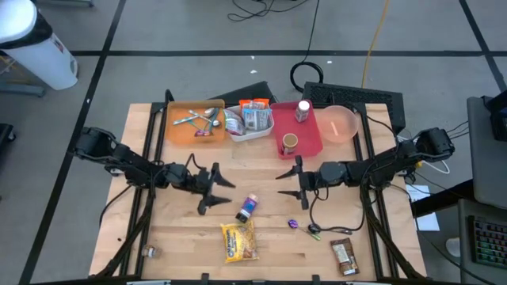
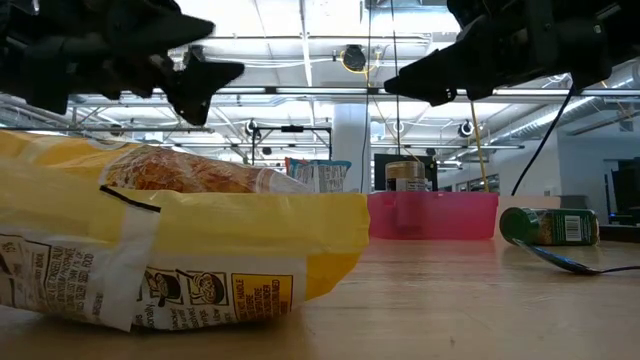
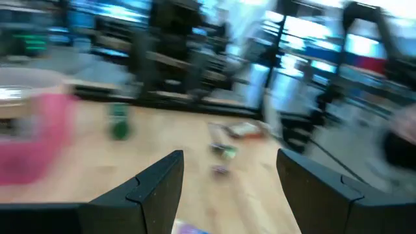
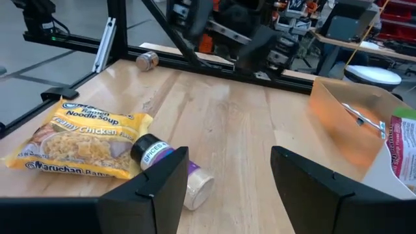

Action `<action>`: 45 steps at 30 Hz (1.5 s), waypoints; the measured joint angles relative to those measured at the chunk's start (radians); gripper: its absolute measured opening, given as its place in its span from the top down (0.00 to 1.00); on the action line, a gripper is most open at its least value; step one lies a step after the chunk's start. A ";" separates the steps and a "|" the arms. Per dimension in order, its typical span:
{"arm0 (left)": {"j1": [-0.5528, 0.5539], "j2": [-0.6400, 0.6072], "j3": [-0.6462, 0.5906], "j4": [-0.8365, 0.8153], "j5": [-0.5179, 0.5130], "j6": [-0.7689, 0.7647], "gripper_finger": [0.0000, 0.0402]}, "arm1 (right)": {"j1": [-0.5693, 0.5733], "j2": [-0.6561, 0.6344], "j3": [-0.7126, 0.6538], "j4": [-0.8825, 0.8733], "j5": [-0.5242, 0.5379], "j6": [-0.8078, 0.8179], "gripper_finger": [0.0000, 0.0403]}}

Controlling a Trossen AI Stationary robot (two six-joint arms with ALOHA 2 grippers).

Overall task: Pick & Place Food Item
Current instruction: Put the black spoon into the orange bin

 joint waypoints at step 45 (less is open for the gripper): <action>-0.069 0.000 0.397 -0.856 -0.055 0.211 0.37 | 0.286 -0.082 0.170 -0.921 -0.187 0.813 0.48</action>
